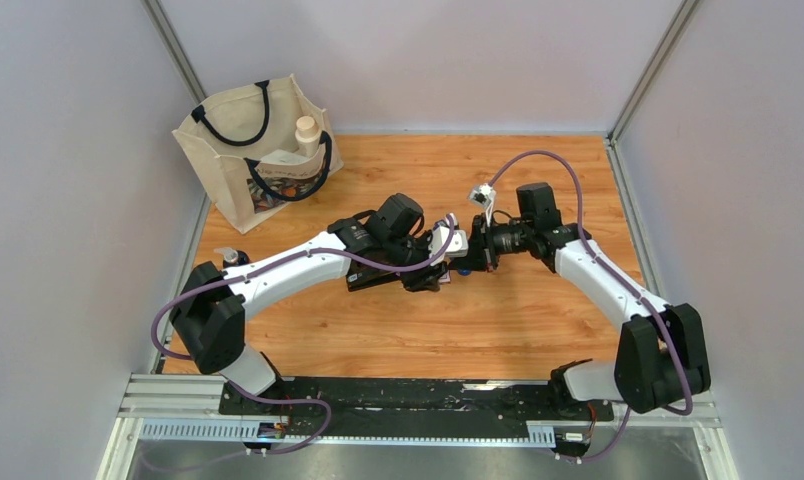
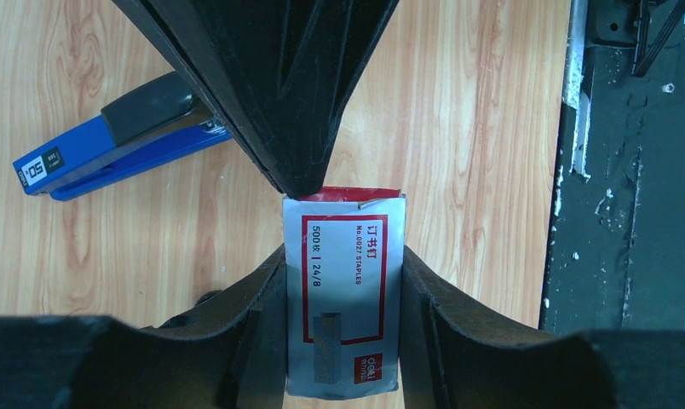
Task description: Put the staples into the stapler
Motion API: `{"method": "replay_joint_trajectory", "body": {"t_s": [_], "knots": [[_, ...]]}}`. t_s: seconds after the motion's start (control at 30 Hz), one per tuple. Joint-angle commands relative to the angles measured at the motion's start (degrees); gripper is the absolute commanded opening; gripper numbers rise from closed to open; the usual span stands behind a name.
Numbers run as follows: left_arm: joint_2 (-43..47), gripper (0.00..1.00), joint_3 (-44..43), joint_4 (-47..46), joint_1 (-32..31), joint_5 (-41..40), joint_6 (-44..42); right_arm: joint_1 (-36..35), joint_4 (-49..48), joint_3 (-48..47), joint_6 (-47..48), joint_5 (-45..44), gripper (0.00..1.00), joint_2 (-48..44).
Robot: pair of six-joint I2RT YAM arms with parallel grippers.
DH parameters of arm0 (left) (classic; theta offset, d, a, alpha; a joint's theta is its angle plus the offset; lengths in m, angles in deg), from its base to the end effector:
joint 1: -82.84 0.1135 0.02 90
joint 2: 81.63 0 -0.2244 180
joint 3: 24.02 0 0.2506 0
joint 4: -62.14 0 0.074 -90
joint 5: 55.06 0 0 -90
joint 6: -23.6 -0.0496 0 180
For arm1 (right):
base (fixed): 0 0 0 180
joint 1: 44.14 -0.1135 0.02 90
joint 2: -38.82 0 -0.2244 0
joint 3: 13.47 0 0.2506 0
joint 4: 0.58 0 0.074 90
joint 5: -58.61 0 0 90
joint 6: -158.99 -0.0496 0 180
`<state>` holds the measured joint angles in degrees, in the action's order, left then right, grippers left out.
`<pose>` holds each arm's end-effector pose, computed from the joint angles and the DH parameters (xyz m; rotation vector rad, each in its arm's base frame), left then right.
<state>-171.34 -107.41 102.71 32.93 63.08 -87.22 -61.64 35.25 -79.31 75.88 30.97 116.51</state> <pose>0.2065 -0.2816 0.2244 1.5888 1.8265 -0.8234 0.2564 0.1269 0.2096 -0.9499 2.0025 1.3775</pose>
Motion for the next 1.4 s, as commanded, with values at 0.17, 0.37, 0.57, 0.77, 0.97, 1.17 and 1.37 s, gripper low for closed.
{"method": "replay_joint_trajectory", "body": {"t_s": [0.17,0.37,0.57,0.77,0.97,1.17,1.37], "knots": [[-1.43,0.11,-1.48,-1.67,-0.19,-2.04,1.83,-1.4,-3.87,1.19,1.89,-8.4,0.0,-5.53],[-0.82,0.11,-1.21,-1.85,-0.19,-2.56,1.83,-1.31,-3.09,0.22,1.19,-11.13,0.0,-4.57],[1.03,0.11,-0.25,-3.08,0.34,-3.18,2.1,0.97,-3.17,-0.31,-2.32,-4.73,0.13,-0.79],[1.47,0.11,-0.16,-3.34,0.52,-3.44,2.19,1.15,-3.78,-0.4,-3.73,1.34,0.24,0.09],[1.29,0.11,-0.16,-3.52,0.52,-3.44,2.19,1.15,-4.84,-0.04,-4.78,2.41,0.25,0.44],[1.21,0.11,-0.34,-3.52,0.52,-3.44,2.36,1.06,-5.1,-0.04,-5.05,2.93,0.23,1.41],[1.38,0.11,-0.25,-3.52,0.52,-3.44,2.36,1.06,-5.28,-0.31,-5.22,3.46,0.22,2.03]]}}
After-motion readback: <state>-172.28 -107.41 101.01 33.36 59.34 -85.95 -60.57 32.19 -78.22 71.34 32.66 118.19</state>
